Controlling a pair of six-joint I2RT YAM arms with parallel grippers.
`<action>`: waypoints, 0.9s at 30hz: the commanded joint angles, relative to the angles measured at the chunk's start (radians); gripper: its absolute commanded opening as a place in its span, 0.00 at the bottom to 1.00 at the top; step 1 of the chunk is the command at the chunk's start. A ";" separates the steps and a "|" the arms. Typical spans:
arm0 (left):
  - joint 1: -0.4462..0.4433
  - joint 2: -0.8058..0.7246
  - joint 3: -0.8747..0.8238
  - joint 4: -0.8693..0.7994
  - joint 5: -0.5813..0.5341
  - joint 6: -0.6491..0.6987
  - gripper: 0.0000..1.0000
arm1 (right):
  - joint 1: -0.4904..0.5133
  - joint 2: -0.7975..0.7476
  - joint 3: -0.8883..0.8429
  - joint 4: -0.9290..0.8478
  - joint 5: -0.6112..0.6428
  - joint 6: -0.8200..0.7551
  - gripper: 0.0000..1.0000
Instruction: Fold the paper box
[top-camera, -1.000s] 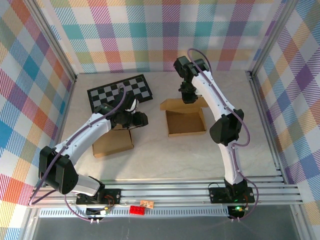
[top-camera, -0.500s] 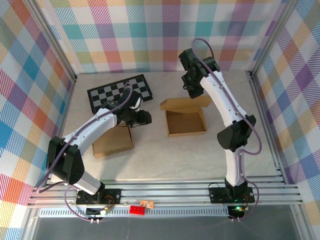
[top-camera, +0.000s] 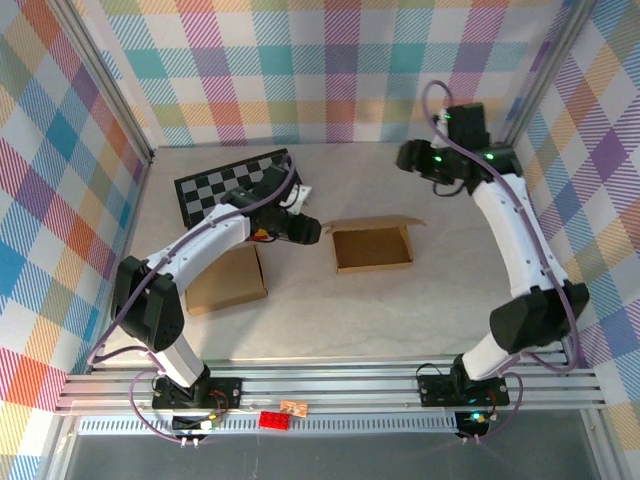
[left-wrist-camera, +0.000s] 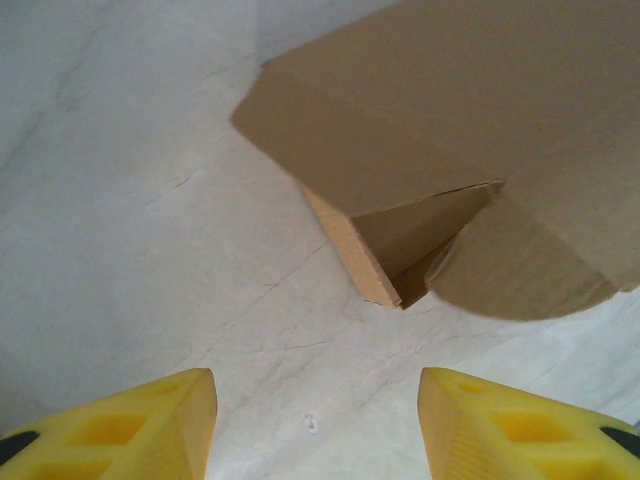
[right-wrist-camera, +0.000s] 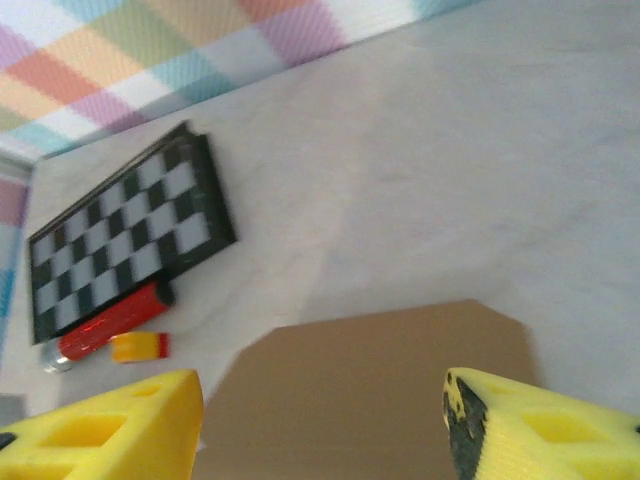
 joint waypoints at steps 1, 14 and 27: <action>-0.034 0.022 0.009 -0.013 -0.102 0.112 0.55 | -0.094 -0.067 -0.169 0.019 -0.037 -0.026 0.66; -0.027 -0.152 -0.259 0.131 -0.053 -0.150 0.57 | -0.172 -0.216 -0.678 0.243 -0.152 0.373 0.75; -0.068 -0.117 -0.220 0.108 -0.134 0.108 0.55 | -0.218 -0.097 -0.548 0.215 -0.104 0.398 0.70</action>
